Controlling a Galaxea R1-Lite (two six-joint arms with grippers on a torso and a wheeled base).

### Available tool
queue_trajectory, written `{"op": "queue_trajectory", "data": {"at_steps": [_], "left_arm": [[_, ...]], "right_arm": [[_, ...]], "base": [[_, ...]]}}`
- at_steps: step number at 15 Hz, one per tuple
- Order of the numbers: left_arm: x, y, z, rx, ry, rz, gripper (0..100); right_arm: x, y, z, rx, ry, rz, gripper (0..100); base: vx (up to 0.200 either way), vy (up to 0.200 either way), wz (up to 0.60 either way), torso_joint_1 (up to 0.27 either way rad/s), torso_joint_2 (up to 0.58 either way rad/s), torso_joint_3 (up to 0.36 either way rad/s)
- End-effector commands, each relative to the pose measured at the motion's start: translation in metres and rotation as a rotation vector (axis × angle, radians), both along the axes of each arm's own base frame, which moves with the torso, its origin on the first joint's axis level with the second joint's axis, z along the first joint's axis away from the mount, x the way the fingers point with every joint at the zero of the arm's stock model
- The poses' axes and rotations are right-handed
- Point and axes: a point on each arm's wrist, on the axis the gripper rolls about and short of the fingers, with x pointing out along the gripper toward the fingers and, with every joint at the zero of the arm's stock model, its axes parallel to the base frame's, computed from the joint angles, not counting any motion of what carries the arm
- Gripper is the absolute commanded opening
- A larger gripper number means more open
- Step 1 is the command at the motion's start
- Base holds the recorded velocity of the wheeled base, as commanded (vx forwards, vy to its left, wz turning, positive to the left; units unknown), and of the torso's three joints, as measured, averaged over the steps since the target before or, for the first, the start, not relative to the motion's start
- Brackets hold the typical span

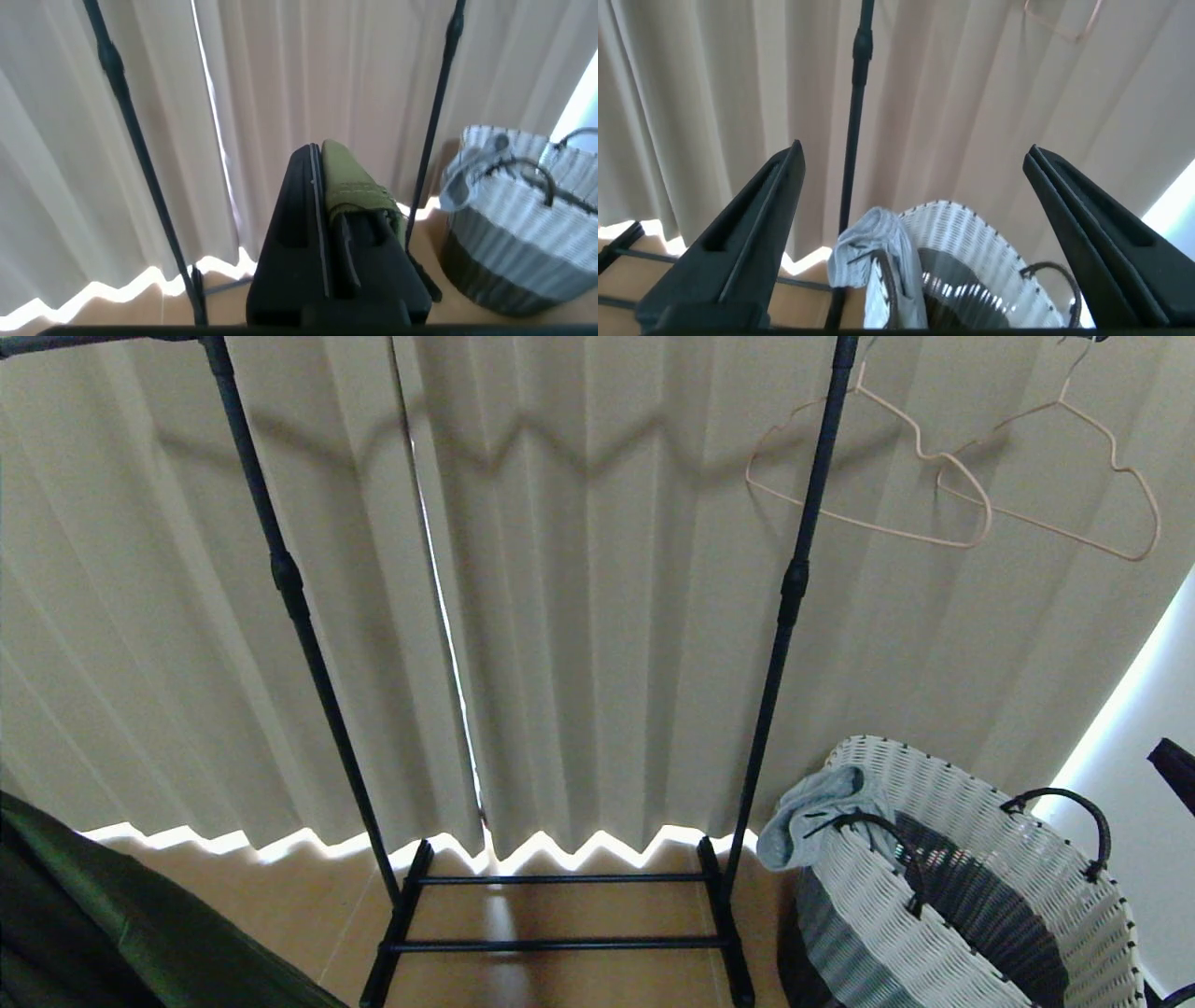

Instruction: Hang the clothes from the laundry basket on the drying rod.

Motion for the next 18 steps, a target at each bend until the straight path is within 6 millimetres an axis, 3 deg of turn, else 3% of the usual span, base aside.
{"op": "queue_trajectory", "data": {"at_steps": [1,2,4,9,18], "left_arm": [[0.023,-0.004,-0.004,0.003,0.071,0.000,0],[0.044,-0.007,-0.010,-0.032,0.125,0.001,0],[0.063,-0.010,-0.029,-0.032,0.193,0.005,0],[0.062,-0.010,-0.050,0.064,0.212,0.001,0],[0.062,-0.010,-0.047,0.068,0.150,0.002,0]], "right_arm": [[0.000,0.000,0.000,-0.002,0.003,0.000,100],[0.001,0.000,0.000,-0.004,0.003,0.000,100],[0.001,0.000,-0.003,-0.001,0.018,0.000,100],[0.001,0.000,-0.004,0.000,0.023,0.000,100],[0.001,0.000,-0.012,0.004,0.051,0.003,100]], "base": [[0.000,0.000,0.00,0.027,-0.13,-0.300],[0.000,0.000,0.00,0.051,-0.42,-0.349],[0.000,0.000,0.00,0.046,-0.51,-0.349],[0.000,0.000,0.00,0.118,-0.46,-0.342],[0.000,0.000,0.00,0.149,-0.44,-0.286]]}}
